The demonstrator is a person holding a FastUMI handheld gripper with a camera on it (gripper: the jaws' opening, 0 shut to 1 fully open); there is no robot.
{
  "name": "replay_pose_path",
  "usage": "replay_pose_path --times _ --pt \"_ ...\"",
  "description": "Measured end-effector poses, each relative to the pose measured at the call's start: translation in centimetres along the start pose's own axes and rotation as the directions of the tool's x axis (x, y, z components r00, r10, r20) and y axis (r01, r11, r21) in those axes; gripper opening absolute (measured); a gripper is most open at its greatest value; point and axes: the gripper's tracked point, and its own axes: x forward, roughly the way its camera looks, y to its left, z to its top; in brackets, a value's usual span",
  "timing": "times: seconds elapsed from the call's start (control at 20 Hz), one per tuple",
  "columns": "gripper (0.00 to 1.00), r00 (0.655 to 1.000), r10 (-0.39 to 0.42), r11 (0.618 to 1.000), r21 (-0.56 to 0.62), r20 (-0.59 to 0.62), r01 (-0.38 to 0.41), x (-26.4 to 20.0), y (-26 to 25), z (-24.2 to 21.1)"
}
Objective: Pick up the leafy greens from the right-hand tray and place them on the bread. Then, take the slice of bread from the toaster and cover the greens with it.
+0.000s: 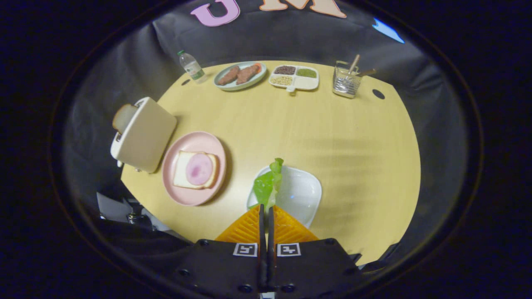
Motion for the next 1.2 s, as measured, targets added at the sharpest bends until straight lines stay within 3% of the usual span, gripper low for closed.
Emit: replay_pose_path --times 0.15,0.4,0.65,0.75,0.85,1.05,1.2 --pt "0.04 0.991 0.132 0.99 0.04 0.011 -0.132 -1.6 4.9 1.8" --pt "0.03 0.924 0.382 0.912 0.149 0.032 -0.382 -2.3 14.4 3.9" --pt "0.03 0.866 0.5 0.85 0.189 0.003 -0.492 0.7 20.0 4.2" --pt "0.03 0.859 0.512 0.842 0.207 -0.016 -0.498 2.6 21.1 3.9" --pt "0.03 0.875 0.48 0.866 0.193 -0.066 -0.46 5.1 20.7 2.7" --pt "0.03 0.939 0.322 0.945 0.098 -0.121 -0.312 9.0 16.9 0.9" --pt "0.03 0.968 0.222 0.975 0.045 -0.116 -0.218 10.8 14.2 0.7"
